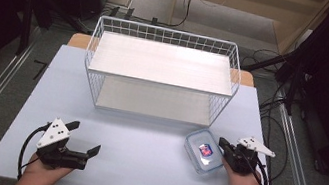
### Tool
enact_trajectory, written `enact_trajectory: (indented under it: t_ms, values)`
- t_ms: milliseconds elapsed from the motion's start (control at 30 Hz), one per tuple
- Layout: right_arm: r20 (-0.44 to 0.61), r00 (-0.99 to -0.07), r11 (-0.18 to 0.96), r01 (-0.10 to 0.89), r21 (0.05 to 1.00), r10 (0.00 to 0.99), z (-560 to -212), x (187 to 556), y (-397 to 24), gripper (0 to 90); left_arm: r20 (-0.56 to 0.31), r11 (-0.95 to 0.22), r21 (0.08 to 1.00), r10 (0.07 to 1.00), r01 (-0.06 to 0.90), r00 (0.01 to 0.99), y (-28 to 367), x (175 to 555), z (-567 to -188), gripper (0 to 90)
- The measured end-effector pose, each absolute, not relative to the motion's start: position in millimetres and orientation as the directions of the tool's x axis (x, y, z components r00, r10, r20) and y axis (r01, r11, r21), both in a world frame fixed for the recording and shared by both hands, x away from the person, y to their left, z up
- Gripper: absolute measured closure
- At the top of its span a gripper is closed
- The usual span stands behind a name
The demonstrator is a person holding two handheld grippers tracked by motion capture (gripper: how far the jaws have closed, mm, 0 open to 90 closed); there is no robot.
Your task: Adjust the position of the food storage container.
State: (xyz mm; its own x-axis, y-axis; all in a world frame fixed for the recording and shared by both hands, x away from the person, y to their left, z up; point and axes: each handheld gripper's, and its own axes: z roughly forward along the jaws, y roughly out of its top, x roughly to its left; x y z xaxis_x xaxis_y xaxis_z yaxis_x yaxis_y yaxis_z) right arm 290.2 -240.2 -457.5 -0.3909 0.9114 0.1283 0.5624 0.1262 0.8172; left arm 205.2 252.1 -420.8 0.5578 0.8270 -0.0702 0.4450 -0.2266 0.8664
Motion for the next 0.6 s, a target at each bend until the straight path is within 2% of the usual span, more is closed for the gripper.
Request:
enact_trajectory:
  t_ms: [233, 500, 600]
  values:
    - [0.150, -0.481, 0.173, 0.564, 0.808, 0.864, -457, 288, -218, 90.0, -0.067, -0.228, 0.868, 0.827, 0.442, 0.558, 252, 203, -420, 0.1]
    - [0.186, -0.635, 0.264, 0.545, 0.796, 0.750, -454, 275, -158, 90.0, -0.070, -0.228, 0.868, 0.823, 0.440, 0.564, 250, 204, -421, 0.1]
    - [0.162, -0.636, 0.276, 0.531, 0.801, 0.754, -453, 271, -152, 90.0, -0.063, -0.233, 0.868, 0.823, 0.437, 0.565, 250, 204, -421, 0.1]
